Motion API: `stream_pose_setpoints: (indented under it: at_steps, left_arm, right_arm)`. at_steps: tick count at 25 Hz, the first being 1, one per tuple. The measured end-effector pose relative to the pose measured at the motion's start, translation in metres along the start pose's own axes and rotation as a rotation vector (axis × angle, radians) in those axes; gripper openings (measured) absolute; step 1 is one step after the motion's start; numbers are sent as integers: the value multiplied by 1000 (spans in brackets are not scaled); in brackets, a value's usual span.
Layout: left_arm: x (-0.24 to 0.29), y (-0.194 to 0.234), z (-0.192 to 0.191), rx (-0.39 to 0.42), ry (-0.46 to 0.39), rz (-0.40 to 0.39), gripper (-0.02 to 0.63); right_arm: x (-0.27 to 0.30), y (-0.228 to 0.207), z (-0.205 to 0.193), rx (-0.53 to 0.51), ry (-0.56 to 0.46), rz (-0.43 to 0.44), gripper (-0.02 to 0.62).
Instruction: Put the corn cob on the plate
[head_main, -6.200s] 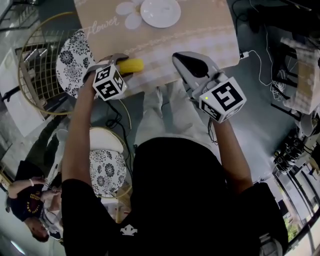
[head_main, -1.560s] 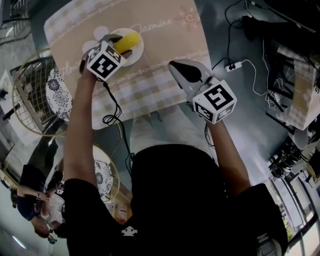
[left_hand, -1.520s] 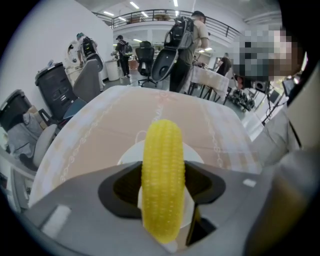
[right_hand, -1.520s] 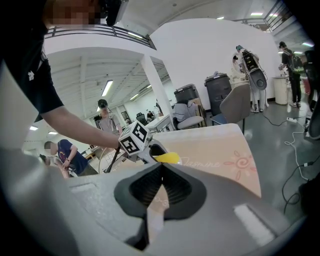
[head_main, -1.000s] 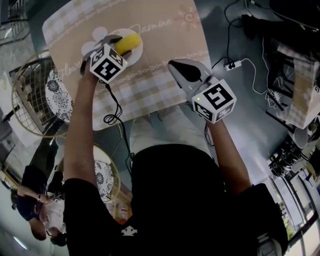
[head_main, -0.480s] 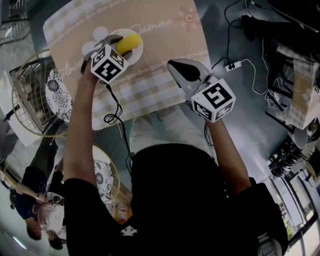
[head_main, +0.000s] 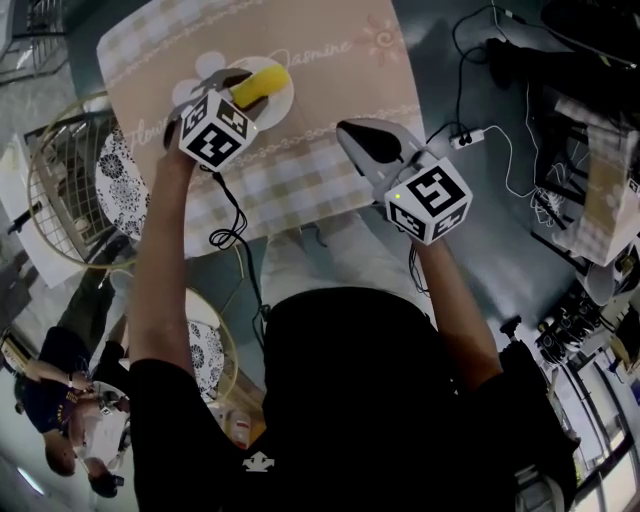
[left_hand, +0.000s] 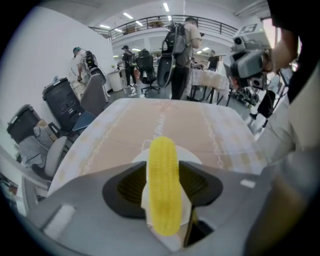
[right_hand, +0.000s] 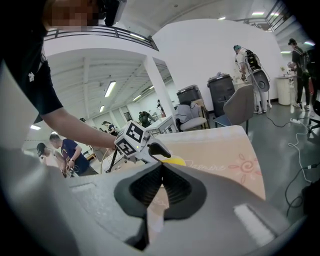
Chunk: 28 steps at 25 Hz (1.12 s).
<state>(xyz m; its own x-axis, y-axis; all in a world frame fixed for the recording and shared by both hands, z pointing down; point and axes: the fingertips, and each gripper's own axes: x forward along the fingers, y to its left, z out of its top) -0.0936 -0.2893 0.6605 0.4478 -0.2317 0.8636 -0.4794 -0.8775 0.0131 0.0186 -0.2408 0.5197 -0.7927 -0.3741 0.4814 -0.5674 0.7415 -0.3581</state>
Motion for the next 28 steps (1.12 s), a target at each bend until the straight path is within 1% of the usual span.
stream_pose_setpoints:
  at_steps: [4,8,12,16,23,26,28]
  left_arm:
    - [-15,5,3,-22,-30,34,180]
    - [-33,7,5,-56,-58,73,117]
    - [-55,9,2,-67,-68,125,59]
    - [-71,11,13,-98,-117,168,13]
    - [-96,8,29,-186,-215,219,9]
    - [-111,10,39,-221,-256,276,9]
    - [-127,11,50,-230,-291,315,9]
  right_arm:
    - [2,5,3,-9,-2,11,2]
    - [3,9,7,-16,-12,16,2]
    - [8,16,21,-28,-36,34,3]
    - [8,19,35,-40,-56,41,2]
    - [13,24,54,-61,-80,81,2]
    - [16,25,63,-91,-81,104,2]
    - [19,28,72,-121,-86,127,2]
